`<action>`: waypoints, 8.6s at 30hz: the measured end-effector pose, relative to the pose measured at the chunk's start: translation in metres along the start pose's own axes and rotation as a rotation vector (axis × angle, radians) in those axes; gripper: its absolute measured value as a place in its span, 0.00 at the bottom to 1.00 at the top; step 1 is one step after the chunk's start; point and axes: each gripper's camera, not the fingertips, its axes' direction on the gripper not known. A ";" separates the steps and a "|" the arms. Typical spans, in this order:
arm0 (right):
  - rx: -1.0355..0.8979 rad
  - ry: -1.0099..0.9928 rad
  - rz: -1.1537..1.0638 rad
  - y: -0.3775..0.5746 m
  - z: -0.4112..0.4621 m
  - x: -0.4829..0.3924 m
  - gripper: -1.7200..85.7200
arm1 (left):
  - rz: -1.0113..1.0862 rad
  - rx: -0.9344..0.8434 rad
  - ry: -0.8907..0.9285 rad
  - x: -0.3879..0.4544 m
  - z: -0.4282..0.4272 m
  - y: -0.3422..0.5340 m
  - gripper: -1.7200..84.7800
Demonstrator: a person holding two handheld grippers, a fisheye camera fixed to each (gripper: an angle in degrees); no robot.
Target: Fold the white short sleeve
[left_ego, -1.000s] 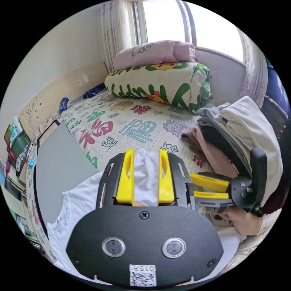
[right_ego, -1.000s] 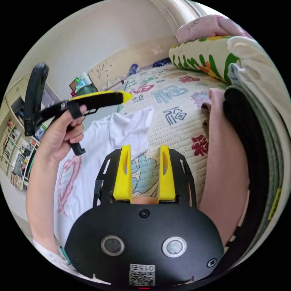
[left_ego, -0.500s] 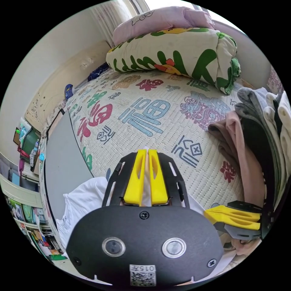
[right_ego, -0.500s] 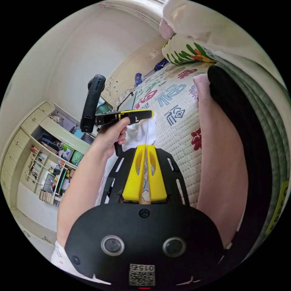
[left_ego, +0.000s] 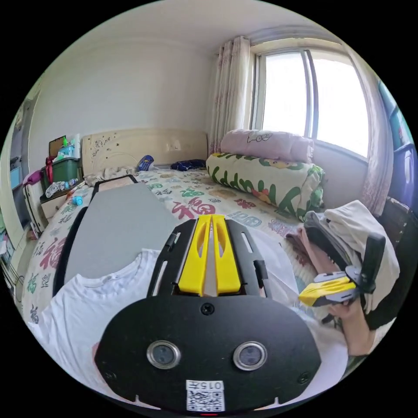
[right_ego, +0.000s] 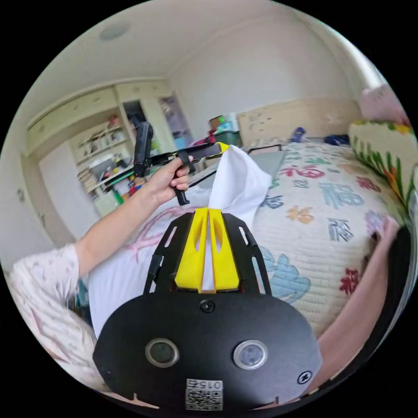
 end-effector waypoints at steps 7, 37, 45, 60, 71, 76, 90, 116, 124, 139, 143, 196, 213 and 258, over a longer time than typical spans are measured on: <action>-0.102 -0.055 -0.103 0.070 0.012 -0.011 0.13 | 0.019 -0.044 -0.200 -0.132 -0.179 0.132 0.15; -0.400 0.149 -0.377 0.220 0.170 -0.018 0.06 | 0.023 -0.557 0.013 -0.124 0.007 0.182 0.02; -0.455 0.095 -0.438 0.223 0.188 -0.001 0.05 | 0.109 -0.596 -0.023 -0.094 0.013 0.173 0.03; -0.425 0.342 -0.346 0.205 0.199 0.076 0.10 | 0.539 -0.528 0.521 0.123 0.060 0.142 0.09; -0.444 0.429 -0.276 0.195 0.224 0.120 0.07 | 0.566 -0.652 0.569 0.152 0.110 0.157 0.03; -0.388 0.383 -0.284 0.192 0.202 0.118 0.15 | 0.538 -0.591 0.582 0.128 0.080 0.131 0.07; -0.422 0.271 -0.510 0.190 0.255 0.068 0.08 | 0.008 -0.562 0.101 -0.064 0.081 0.149 0.10; -0.389 0.355 -0.205 0.105 0.250 0.130 0.09 | 0.215 -0.553 0.172 0.005 0.065 0.150 0.01; -0.369 0.369 -0.197 0.094 0.260 0.128 0.08 | 0.522 -0.735 0.479 0.145 0.108 0.211 0.01; -0.086 0.273 0.086 0.079 0.210 0.198 0.02 | 0.126 -0.573 0.083 -0.138 -0.215 0.310 0.04; -0.054 0.266 0.197 0.084 0.213 0.230 0.01 | -0.235 -0.275 -0.132 -0.319 -0.378 0.403 0.11; -0.376 -0.200 -0.138 -0.034 0.618 -0.095 0.03 | -0.086 -0.135 -0.022 -0.370 -0.521 0.475 0.02; -0.437 -0.176 -0.116 0.048 0.455 0.052 0.16 | 0.496 -0.287 0.231 -0.149 -0.411 0.372 0.13; -0.667 -0.107 -0.255 -0.008 0.440 0.029 0.09 | 0.575 -0.262 0.159 -0.132 -0.394 0.311 0.04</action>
